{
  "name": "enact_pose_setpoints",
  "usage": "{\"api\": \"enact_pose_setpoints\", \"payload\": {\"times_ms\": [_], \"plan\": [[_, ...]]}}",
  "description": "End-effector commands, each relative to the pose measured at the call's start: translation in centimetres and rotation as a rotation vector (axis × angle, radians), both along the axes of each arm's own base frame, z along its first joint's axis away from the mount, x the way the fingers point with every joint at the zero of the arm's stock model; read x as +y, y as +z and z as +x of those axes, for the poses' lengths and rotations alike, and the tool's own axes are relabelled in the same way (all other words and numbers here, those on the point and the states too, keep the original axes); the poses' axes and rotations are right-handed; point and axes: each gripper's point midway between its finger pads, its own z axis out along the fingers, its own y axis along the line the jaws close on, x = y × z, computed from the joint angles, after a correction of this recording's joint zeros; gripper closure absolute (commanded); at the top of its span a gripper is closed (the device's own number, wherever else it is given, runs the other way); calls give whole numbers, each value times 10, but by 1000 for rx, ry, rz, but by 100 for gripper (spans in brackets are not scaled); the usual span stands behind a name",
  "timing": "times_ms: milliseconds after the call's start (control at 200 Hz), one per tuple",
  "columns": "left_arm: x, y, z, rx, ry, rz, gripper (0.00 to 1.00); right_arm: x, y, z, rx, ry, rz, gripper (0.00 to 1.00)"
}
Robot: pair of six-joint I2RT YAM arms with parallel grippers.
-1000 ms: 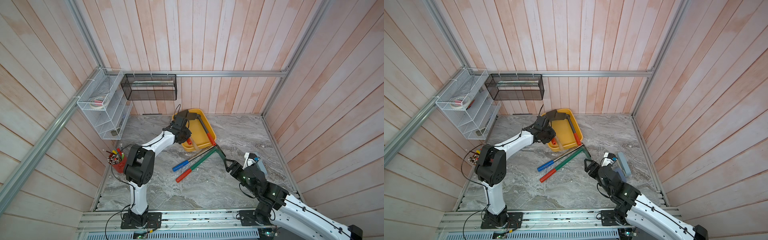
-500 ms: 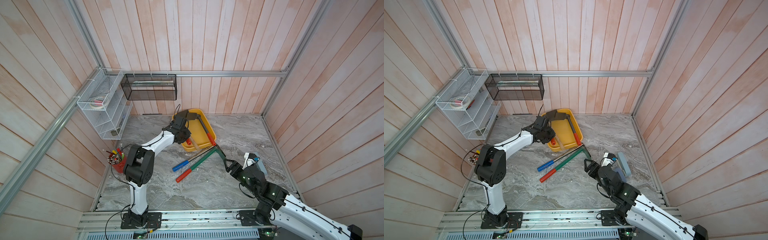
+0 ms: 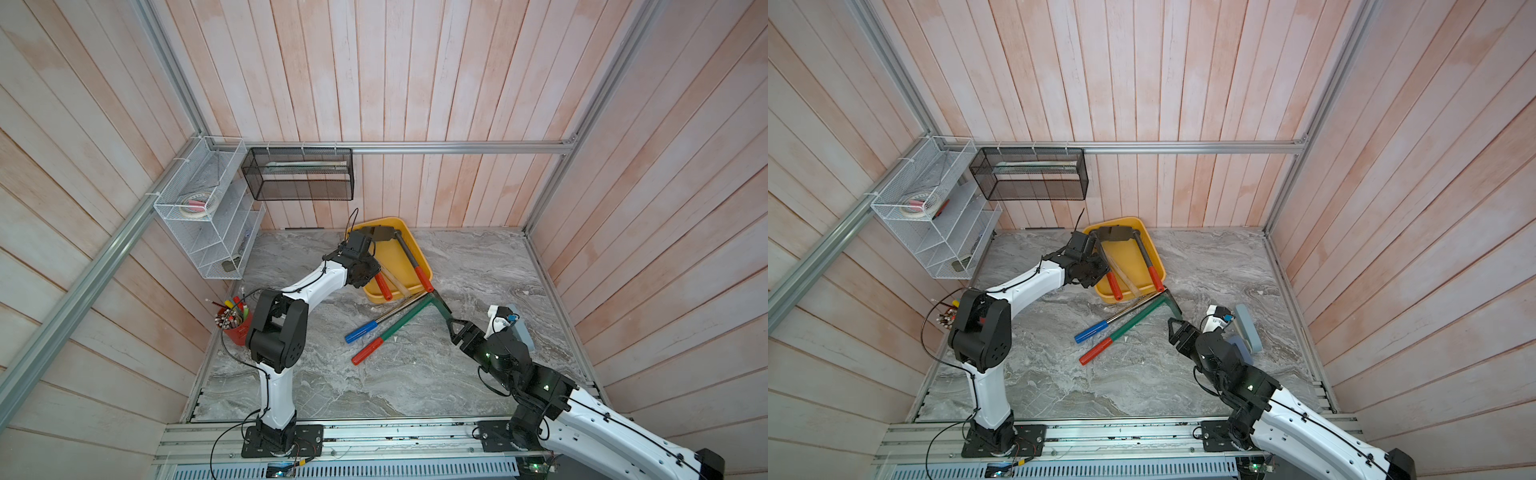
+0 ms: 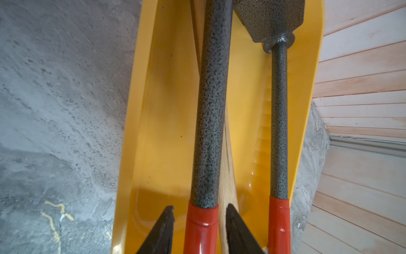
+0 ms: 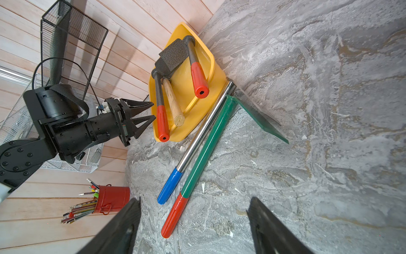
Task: Put the small hoe into the storage box
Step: Place the hoe in the storage box.
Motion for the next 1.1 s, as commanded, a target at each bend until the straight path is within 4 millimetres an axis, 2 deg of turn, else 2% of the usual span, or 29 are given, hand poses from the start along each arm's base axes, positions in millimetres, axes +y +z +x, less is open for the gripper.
{"api": "enact_pose_setpoints", "payload": {"times_ms": [0, 335, 545, 775, 890, 985, 1095], "plan": [[2, -9, 1, 20, 4, 8, 58, 0, -4, 0, 2, 2, -2, 21], [1, -8, 1, 5, -21, 10, 56, 0, -5, 0, 3, 4, -4, 21], [0, -5, -1, -19, -46, 6, 37, -1, -8, -1, 12, 4, -9, 21], [-2, 4, 0, -62, -98, -24, 29, -1, -9, -2, 13, 11, -22, 20], [-3, 11, -3, -112, -126, -33, 18, -1, -10, -2, 13, 15, -32, 21], [-1, 21, -5, -176, -145, -39, 3, -1, -10, -2, 13, 16, -40, 20], [-4, 34, -9, -249, -202, -74, 3, -2, -12, -2, 13, 19, -51, 20]]}}
